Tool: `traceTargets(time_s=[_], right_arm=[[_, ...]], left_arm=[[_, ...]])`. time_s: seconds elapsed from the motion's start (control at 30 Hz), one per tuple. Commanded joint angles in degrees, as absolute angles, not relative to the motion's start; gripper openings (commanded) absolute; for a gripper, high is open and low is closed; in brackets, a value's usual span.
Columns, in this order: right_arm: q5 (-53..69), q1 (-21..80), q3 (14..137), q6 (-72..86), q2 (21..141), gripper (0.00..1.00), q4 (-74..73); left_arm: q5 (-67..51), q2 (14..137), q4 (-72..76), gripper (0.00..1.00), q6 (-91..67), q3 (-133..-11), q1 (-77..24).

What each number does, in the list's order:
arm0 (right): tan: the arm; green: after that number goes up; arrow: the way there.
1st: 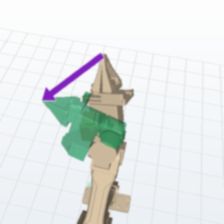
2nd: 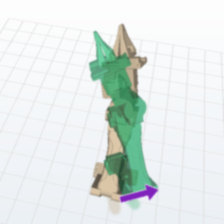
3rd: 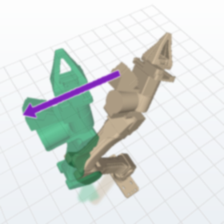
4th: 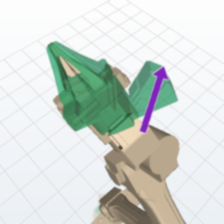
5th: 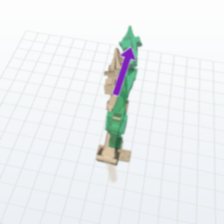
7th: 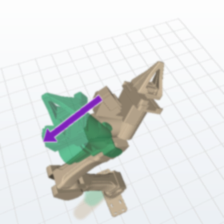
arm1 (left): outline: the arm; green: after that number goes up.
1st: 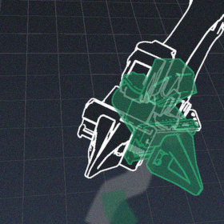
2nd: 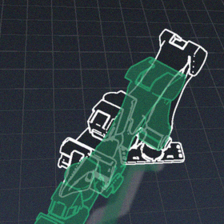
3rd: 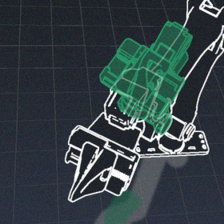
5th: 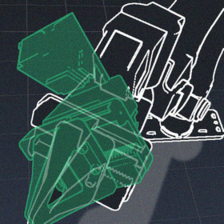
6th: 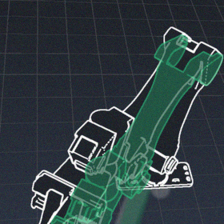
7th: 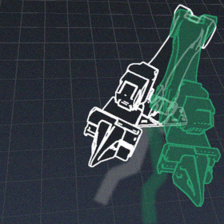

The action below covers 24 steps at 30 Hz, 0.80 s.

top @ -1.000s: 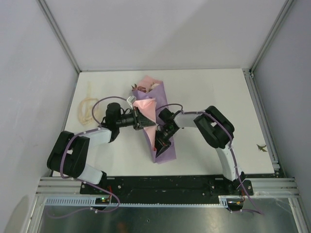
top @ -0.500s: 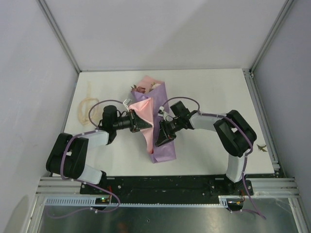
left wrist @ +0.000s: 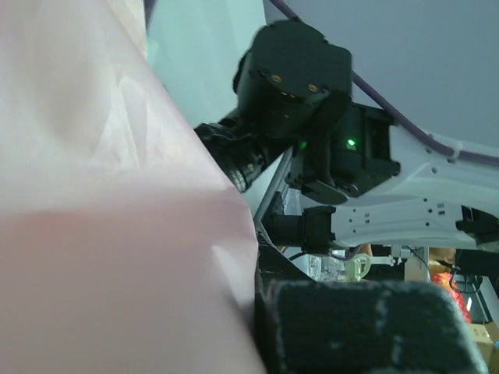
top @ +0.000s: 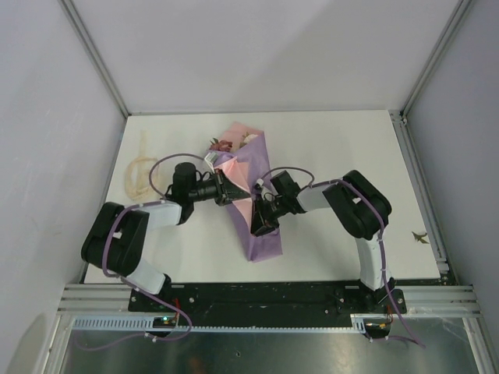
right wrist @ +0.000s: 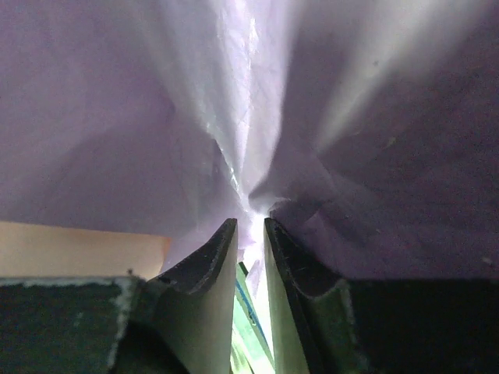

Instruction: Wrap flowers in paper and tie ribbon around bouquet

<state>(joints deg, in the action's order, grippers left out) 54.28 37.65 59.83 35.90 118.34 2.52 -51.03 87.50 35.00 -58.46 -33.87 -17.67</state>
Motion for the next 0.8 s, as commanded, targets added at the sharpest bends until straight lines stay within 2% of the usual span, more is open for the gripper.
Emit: traceTargets(time_s=[0.0,0.3,0.77], right_arm=[[52.75,36.57,59.65,35.64,116.63,0.26,3.45],[56.01,35.12,59.67,33.08,106.21,0.31,-1.41],[56.65,24.40,59.61,24.52,104.60,0.31,-12.33]], left_arm=[[-48.05,91.97,36.80,0.00,-57.08,-36.87,-18.35],[-47.63,95.25,37.96,0.00,-55.90,-36.97,-18.78],[-45.19,97.17,37.92,0.00,-55.55,-39.15,-22.38]])
